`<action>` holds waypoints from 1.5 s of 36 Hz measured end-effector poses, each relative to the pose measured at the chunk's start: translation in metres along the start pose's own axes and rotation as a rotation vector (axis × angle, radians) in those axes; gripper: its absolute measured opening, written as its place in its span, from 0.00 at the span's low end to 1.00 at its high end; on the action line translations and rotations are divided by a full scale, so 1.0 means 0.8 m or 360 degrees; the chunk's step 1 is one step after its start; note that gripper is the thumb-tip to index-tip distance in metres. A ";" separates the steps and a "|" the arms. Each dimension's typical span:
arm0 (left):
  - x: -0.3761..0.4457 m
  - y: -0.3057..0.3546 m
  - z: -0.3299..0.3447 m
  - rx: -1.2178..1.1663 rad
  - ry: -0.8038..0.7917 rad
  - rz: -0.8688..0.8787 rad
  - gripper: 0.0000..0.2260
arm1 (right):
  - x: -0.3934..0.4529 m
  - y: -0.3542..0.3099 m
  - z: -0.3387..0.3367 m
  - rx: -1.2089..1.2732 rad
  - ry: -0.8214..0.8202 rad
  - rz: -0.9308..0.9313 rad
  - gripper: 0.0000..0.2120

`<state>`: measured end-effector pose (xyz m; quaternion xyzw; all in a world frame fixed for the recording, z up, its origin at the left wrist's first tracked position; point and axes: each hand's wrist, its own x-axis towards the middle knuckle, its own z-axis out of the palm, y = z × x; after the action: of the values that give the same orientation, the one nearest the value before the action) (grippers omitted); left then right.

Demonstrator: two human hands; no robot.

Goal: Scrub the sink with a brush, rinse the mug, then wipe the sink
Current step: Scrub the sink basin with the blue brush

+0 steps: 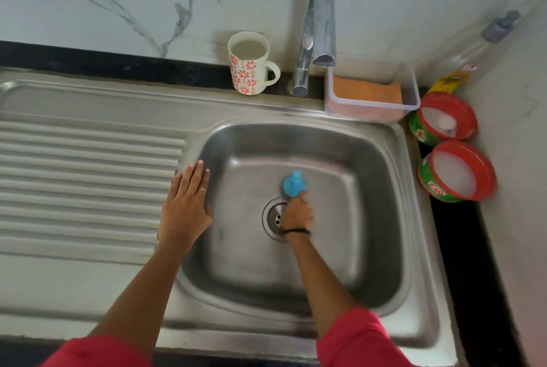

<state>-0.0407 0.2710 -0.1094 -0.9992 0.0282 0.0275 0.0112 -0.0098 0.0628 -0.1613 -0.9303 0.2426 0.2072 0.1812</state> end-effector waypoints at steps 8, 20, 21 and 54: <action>-0.003 0.001 -0.009 -0.0049 -0.0145 -0.0060 0.40 | -0.008 -0.006 0.010 -0.0302 -0.0094 -0.0462 0.20; 0.000 0.001 -0.010 -0.0076 -0.0185 -0.0055 0.41 | 0.039 -0.009 -0.018 0.0138 0.0119 0.0031 0.21; 0.000 0.000 -0.009 -0.0071 -0.0180 -0.0050 0.42 | 0.027 -0.031 -0.002 0.0033 0.0028 -0.0099 0.22; 0.000 0.000 -0.005 -0.0068 -0.0134 -0.0040 0.41 | 0.043 -0.020 0.007 0.0066 0.0085 -0.0169 0.20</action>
<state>-0.0405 0.2713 -0.1052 -0.9974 0.0144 0.0699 -0.0085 0.0243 0.0650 -0.1787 -0.9431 0.2020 0.1673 0.2046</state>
